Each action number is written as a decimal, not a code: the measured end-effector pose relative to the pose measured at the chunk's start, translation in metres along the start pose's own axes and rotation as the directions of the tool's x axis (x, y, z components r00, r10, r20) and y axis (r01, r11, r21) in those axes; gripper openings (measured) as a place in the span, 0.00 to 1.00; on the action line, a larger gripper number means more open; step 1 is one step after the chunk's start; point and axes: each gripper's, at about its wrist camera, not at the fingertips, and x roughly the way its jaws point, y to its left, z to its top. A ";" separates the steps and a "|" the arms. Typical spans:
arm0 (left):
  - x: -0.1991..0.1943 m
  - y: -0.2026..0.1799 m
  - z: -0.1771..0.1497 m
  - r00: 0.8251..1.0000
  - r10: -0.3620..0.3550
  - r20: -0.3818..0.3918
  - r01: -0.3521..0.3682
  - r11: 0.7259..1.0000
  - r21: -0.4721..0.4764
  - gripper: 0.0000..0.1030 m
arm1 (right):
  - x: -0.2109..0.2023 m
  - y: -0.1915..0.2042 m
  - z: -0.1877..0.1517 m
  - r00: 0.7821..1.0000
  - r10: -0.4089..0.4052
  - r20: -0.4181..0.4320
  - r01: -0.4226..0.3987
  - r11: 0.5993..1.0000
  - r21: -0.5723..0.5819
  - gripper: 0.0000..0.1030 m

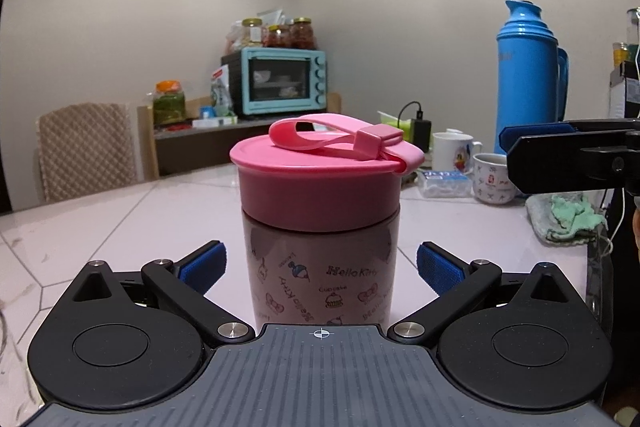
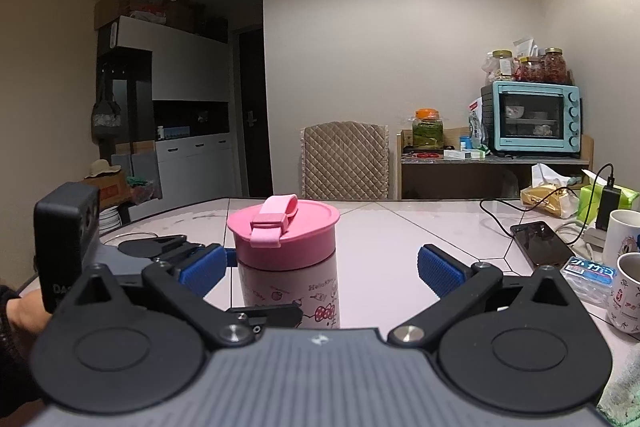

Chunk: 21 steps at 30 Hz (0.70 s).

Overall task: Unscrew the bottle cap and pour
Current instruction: 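Close the left gripper around the pink bottle's body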

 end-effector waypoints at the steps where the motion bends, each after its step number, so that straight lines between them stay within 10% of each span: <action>1: 0.001 0.001 0.000 1.000 -0.003 0.000 0.003 1.000 -0.001 1.00 | 0.001 0.000 0.000 1.000 0.001 0.000 -0.001 1.000 -0.003 1.00; 21: 0.018 0.014 0.001 0.998 -0.061 -0.003 0.061 0.998 -0.010 1.00 | 0.015 -0.001 -0.001 1.000 0.011 -0.008 -0.011 1.000 -0.009 1.00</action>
